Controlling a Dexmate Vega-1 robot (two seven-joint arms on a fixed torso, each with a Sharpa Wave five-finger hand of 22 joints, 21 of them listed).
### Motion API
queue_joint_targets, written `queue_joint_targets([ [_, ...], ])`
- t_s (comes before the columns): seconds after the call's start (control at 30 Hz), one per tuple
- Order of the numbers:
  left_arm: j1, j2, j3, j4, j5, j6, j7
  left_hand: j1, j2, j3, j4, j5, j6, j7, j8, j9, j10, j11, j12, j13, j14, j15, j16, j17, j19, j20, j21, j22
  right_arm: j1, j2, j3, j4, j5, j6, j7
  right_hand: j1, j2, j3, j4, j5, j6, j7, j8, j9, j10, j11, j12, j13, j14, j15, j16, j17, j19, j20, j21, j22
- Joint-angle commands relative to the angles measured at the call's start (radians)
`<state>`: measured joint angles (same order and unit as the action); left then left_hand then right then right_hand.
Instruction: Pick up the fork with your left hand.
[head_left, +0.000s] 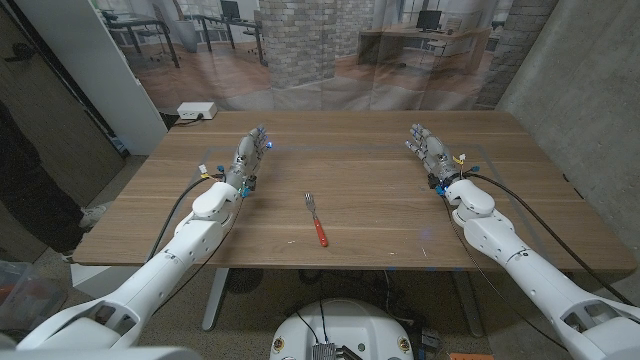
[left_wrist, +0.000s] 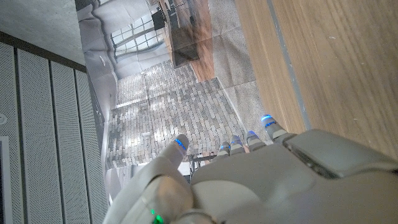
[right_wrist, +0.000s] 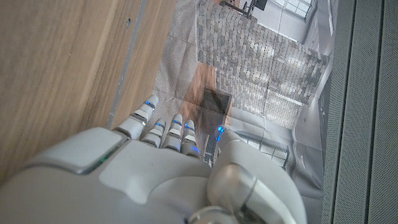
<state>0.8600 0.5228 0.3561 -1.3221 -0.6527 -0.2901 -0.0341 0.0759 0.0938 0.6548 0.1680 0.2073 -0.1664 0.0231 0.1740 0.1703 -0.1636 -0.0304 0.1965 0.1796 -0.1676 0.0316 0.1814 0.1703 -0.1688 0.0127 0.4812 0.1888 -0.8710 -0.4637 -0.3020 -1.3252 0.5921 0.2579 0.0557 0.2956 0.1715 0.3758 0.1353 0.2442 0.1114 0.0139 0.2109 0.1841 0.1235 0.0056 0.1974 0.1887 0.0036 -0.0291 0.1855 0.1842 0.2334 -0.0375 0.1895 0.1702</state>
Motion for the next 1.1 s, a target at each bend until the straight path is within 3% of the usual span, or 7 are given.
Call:
queue_joint_targets([
  [0.03,0.020,0.004,-0.018,-0.018,-0.002,0.000,-0.014,0.003,0.094,0.007,0.002,0.006,-0.018,-0.002,0.006,0.001,-0.010,0.005,0.006,0.005,-0.033,-0.002,0.004,0.004,-0.010,-0.003,0.005,0.003,-0.056,0.144,0.181,-0.044,-0.164,-0.081,0.089,0.009,-0.002,0.008,-0.002,0.006,0.010,-0.001,0.005,0.002,0.008,0.000,0.006,0.004,-0.001,-0.015,0.008,0.003,0.008,-0.031,0.008,0.002],
  [0.53,0.015,0.008,-0.024,-0.024,0.027,0.005,-0.009,0.003,0.089,0.009,0.001,0.004,-0.014,-0.003,0.008,0.002,-0.005,0.004,0.008,0.005,-0.030,0.000,0.005,0.004,-0.010,-0.001,0.003,0.003,-0.061,0.289,0.328,-0.043,-0.312,-0.120,0.196,0.006,-0.003,0.010,-0.002,0.002,0.012,0.001,0.002,0.002,0.009,0.001,0.005,0.004,0.000,-0.015,0.008,0.004,0.008,-0.030,0.007,0.002],
  [1.1,-0.007,0.071,-0.008,-0.067,0.142,0.017,-0.007,0.019,0.072,0.012,-0.026,-0.001,0.009,-0.011,0.013,0.002,0.013,0.007,0.012,0.005,-0.019,0.003,0.003,-0.002,-0.001,0.001,0.003,0.001,-0.046,0.356,0.395,-0.017,-0.374,-0.121,0.251,0.004,-0.005,0.014,-0.003,-0.002,0.013,0.001,0.000,0.002,0.010,0.002,0.003,0.005,0.001,-0.014,0.008,0.003,0.009,-0.031,0.007,0.002],
])
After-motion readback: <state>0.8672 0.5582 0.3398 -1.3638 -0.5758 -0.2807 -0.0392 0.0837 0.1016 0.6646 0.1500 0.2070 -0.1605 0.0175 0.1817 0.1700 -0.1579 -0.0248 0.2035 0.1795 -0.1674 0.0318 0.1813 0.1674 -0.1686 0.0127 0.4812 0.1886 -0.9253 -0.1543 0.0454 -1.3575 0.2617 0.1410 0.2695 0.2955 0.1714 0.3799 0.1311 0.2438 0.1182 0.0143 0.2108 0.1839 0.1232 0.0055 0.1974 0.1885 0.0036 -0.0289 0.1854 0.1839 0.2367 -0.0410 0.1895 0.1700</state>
